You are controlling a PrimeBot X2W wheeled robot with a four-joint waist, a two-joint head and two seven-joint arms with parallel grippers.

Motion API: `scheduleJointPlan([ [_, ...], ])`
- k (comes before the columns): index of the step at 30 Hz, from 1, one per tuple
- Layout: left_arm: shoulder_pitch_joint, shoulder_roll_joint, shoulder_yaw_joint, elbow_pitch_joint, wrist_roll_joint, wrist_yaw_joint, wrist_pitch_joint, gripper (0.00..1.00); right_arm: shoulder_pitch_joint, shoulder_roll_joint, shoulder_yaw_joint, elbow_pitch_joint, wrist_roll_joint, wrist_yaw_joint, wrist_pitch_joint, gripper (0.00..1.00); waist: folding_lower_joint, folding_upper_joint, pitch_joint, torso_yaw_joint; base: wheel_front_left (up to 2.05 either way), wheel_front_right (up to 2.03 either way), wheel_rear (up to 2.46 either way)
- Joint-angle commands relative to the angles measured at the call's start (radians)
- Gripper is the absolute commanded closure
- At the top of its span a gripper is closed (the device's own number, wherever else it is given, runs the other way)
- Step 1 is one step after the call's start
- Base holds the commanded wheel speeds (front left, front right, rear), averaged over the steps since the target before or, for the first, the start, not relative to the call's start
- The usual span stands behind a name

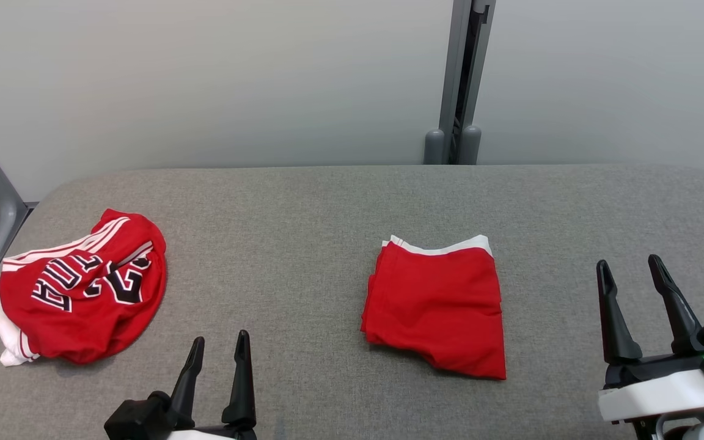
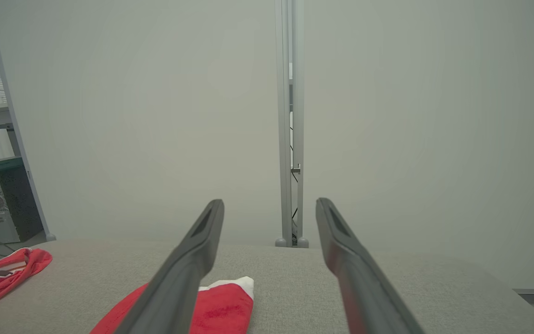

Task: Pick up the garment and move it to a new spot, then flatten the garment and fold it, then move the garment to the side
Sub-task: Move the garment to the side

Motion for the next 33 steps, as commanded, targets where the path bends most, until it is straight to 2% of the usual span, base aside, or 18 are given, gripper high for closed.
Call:
scheduleJointPlan([
  [1,-0.003,0.004,0.005,-0.005,0.007,-0.003,-0.001,0.0,0.007,-0.008,-0.001,0.002,0.001,0.0,-0.002,0.0,0.0,-0.0001,0.0,0.001,0.0,0.0,0.0],
  [21,-0.004,0.004,-0.013,-0.013,0.012,-0.004,-0.001,0.0,0.015,-0.014,-0.01,0.019,0.017,0.0,-0.002,0.0,0.0,-0.0001,0.022,0.026,0.0,0.0,0.0],
  [26,-0.024,0.004,-0.022,-0.012,0.018,-0.002,-0.001,0.0,-0.017,-0.025,-0.001,0.119,0.076,0.0,-0.002,0.0,0.0,-0.0001,0.05,0.042,0.0,0.0,0.0],
  [29,-0.048,0.004,-0.04,-0.013,0.019,-0.005,-0.001,0.0,-0.067,-0.048,0.03,0.21,0.176,0.0,0.009,0.0,0.0,-0.0001,0.101,0.065,0.0,0.0,0.0],
  [33,-0.079,0.004,-0.067,-0.012,0.009,0.004,-0.001,0.0,-0.143,-0.12,0.105,0.308,0.254,0.0,0.015,0.0,0.0,-0.0001,0.16,0.101,0.0,0.0,0.0],
])
